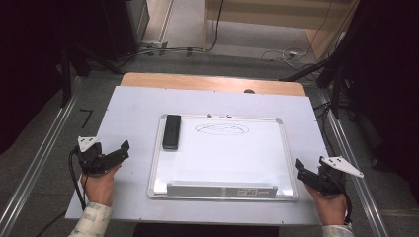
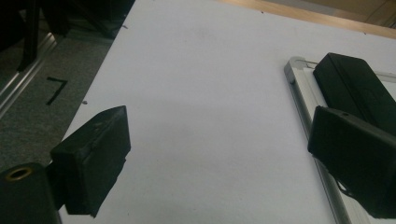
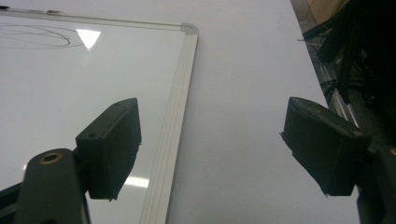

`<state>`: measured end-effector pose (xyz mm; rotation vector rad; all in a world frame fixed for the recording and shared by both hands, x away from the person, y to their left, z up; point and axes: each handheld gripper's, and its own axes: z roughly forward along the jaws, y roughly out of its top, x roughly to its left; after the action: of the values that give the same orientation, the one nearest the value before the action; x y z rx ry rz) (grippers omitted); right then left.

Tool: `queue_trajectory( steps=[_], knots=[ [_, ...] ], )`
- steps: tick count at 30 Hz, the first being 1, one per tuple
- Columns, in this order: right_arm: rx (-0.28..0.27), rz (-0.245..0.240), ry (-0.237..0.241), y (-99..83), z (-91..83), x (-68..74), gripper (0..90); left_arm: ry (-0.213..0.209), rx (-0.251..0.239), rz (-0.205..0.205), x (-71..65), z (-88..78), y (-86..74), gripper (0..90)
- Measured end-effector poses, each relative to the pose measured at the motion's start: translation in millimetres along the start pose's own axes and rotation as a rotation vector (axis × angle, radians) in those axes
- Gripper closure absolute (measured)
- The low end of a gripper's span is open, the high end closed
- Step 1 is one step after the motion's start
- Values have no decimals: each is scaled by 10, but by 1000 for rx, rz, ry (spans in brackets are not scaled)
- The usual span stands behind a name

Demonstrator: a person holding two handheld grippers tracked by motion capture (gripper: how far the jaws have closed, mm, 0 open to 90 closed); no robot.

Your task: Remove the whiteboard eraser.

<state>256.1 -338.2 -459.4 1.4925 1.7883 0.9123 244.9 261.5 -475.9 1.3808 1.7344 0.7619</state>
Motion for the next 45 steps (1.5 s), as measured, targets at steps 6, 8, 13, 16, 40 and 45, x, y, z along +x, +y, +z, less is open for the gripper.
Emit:
queue_trajectory(
  steps=[6, 8, 13, 16, 40, 45],
  knots=[
    [1, 5, 0, 1, -2, -8, 180, -13, -8, 5, -69, -13, 0, 67],
    [-6, -1, 1, 1, -6, -15, 180, -7, -12, 2, -96, -16, -2, 67],
    [-4, 3, -1, 2, -6, -17, 180, -20, -8, -2, -168, 4, 5, 67],
    [-3, 4, -4, 2, -8, -18, 180, -28, -5, 10, -213, 24, 13, 66],
    [6, 8, -3, -9, -1, -23, 180, -73, 19, 40, -561, 237, 86, 66],
    [6, 10, -4, -9, -2, -25, 180, -78, 22, 42, -601, 292, 95, 66]
  ],
)
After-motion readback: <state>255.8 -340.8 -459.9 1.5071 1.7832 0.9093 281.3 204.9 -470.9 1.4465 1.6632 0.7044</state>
